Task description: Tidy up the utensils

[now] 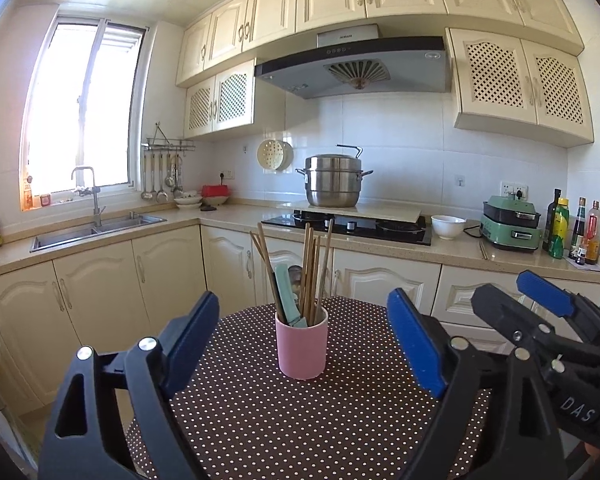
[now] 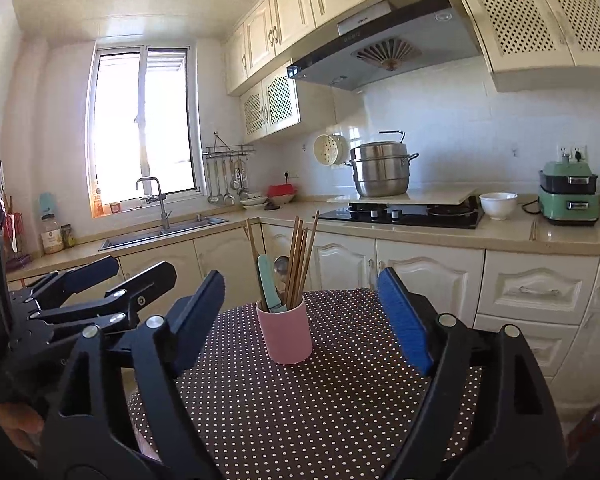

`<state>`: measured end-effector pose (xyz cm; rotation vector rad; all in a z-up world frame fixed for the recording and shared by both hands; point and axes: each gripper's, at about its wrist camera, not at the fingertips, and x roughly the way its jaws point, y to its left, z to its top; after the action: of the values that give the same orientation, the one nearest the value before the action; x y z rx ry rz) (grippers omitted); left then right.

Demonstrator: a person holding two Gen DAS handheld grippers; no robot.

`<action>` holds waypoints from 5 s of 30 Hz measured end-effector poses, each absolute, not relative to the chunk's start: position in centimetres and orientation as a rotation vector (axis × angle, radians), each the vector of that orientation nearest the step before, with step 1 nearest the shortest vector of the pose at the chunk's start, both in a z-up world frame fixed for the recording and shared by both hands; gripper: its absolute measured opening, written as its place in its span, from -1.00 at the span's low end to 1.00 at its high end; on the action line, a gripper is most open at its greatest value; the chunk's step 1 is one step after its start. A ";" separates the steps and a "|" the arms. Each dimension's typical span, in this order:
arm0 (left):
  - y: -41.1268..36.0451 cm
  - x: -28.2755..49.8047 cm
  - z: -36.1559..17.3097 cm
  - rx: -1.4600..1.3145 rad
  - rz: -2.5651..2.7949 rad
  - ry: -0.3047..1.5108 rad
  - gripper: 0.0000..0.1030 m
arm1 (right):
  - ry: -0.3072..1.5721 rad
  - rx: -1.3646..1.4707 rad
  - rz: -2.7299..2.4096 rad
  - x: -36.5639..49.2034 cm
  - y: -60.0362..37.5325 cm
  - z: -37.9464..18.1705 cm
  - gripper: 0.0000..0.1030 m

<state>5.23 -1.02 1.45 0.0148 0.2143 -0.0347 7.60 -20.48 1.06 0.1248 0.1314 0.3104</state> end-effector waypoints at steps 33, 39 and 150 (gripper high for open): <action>-1.0 -0.1 3.6 0.026 -0.015 0.092 0.65 | 0.056 0.060 0.287 3.7 -20.8 2.4 0.64; -1.0 0.1 3.5 0.029 -0.016 0.096 0.65 | 0.067 0.062 0.286 3.8 -20.7 2.3 0.64; -0.7 2.1 2.0 0.035 -0.018 0.136 0.65 | 0.150 0.081 0.303 5.6 -20.8 1.2 0.67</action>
<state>2.12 -0.66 2.01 0.0351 0.1364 -0.0177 5.58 -20.77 1.19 0.0809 0.1496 0.3030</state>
